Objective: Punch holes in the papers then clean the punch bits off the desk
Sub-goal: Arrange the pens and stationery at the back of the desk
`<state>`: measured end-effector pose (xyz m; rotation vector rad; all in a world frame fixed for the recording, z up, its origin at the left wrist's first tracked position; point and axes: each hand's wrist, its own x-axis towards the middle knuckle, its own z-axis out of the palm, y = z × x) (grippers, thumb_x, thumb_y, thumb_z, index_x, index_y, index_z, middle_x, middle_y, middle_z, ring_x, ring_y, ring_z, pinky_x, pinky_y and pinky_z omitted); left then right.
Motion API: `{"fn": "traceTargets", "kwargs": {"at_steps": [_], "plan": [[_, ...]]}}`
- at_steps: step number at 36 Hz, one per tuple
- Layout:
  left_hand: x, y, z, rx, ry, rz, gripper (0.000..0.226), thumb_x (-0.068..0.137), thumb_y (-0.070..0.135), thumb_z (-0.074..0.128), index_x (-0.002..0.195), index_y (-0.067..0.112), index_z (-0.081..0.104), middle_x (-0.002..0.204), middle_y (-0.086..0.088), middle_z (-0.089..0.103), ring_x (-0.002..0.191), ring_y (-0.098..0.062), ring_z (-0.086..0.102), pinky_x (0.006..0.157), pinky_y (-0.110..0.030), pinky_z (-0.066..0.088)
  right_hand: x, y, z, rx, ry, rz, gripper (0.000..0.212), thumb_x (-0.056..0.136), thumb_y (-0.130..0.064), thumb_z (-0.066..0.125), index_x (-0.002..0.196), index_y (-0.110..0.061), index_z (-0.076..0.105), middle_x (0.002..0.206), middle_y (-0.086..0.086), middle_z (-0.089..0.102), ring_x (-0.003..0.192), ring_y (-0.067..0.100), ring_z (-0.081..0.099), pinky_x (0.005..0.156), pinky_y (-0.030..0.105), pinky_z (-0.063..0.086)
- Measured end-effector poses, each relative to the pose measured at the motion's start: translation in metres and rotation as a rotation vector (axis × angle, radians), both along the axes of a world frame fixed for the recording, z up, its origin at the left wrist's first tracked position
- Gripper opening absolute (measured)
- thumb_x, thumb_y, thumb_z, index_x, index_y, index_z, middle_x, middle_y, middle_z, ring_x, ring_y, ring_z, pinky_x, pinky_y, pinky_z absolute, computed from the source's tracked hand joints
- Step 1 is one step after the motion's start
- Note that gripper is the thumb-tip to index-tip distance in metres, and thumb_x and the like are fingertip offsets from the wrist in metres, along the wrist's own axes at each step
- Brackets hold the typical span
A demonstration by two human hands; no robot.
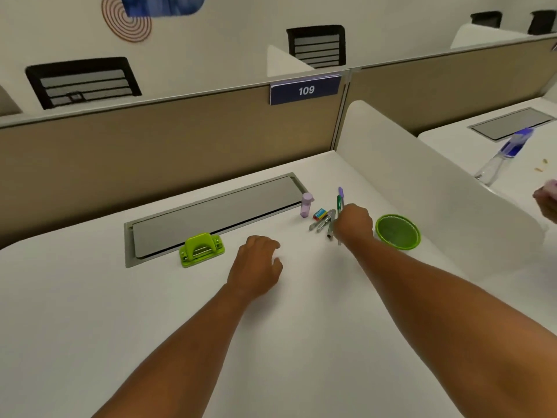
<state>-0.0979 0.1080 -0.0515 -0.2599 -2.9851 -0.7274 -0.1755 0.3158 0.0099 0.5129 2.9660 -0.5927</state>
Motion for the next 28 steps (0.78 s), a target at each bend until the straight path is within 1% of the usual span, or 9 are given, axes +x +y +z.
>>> {"fn": "traceTargets", "kwargs": {"at_steps": [6,10,14,18,21,23,25,28], "plan": [[-0.035,0.009,0.000,0.003,0.041,-0.029,0.037,0.094,0.028,0.054,0.129,0.019,0.057,0.133,0.002,0.056,0.130,-0.018,0.040,0.107,-0.030,0.030,-0.027,0.004,-0.012,0.075,-0.066,0.007,0.021,0.090,-0.011,0.060,0.109,-0.003,0.062,0.104,0.012,0.066,0.095,0.028,0.066,0.065,0.026,0.043],[-0.051,0.005,-0.002,-0.010,0.039,-0.038,0.038,0.094,0.030,0.053,0.131,0.020,0.055,0.136,0.002,0.054,0.132,-0.018,0.038,0.108,-0.031,0.030,-0.038,0.002,-0.024,0.142,-0.098,0.028,0.027,0.085,-0.002,0.061,0.112,-0.003,0.063,0.109,0.012,0.065,0.100,0.029,0.065,0.070,0.029,0.047],[-0.056,0.002,-0.006,-0.006,0.036,-0.051,0.038,0.094,0.029,0.053,0.132,0.020,0.054,0.136,0.003,0.052,0.131,-0.017,0.038,0.107,-0.030,0.031,-0.041,0.002,-0.034,0.192,-0.113,0.034,0.028,0.085,-0.002,0.061,0.113,-0.005,0.063,0.109,0.012,0.065,0.101,0.029,0.064,0.072,0.031,0.048],[-0.056,0.000,-0.007,-0.001,0.039,-0.058,0.039,0.094,0.029,0.053,0.132,0.020,0.054,0.137,0.002,0.052,0.132,-0.017,0.037,0.108,-0.031,0.031,-0.041,0.005,-0.038,0.234,-0.071,0.080,0.027,0.085,-0.005,0.060,0.112,-0.005,0.063,0.105,0.012,0.065,0.096,0.030,0.064,0.067,0.029,0.044],[-0.054,-0.003,-0.007,-0.009,0.037,-0.052,0.040,0.095,0.029,0.053,0.133,0.020,0.053,0.138,0.002,0.051,0.133,-0.018,0.037,0.108,-0.032,0.031,-0.037,0.000,-0.038,0.239,-0.021,0.096,0.028,0.087,-0.006,0.055,0.115,-0.004,0.061,0.110,0.015,0.059,0.100,0.033,0.060,0.073,0.033,0.047],[-0.053,-0.003,-0.006,-0.013,0.040,-0.046,0.040,0.095,0.030,0.053,0.134,0.020,0.052,0.139,0.002,0.050,0.134,-0.017,0.036,0.108,-0.031,0.031,-0.031,-0.007,-0.036,0.226,0.031,0.117,0.028,0.088,-0.010,0.054,0.116,-0.005,0.057,0.114,0.015,0.056,0.106,0.034,0.055,0.077,0.036,0.046],[-0.050,-0.003,-0.004,-0.014,0.053,-0.046,0.041,0.095,0.029,0.053,0.134,0.020,0.053,0.139,0.002,0.050,0.133,-0.017,0.036,0.108,-0.032,0.031,-0.023,-0.015,-0.035,0.225,0.082,0.155,0.029,0.090,-0.018,0.052,0.117,-0.008,0.055,0.117,0.013,0.055,0.108,0.032,0.052,0.076,0.036,0.044],[-0.043,-0.003,0.002,-0.017,0.071,-0.044,0.040,0.094,0.030,0.053,0.133,0.020,0.053,0.138,0.002,0.051,0.132,-0.017,0.037,0.107,-0.031,0.032,-0.010,-0.027,-0.036,0.203,0.131,0.208,0.030,0.094,-0.025,0.048,0.120,-0.011,0.055,0.117,0.010,0.056,0.111,0.028,0.052,0.077,0.035,0.044]]}}
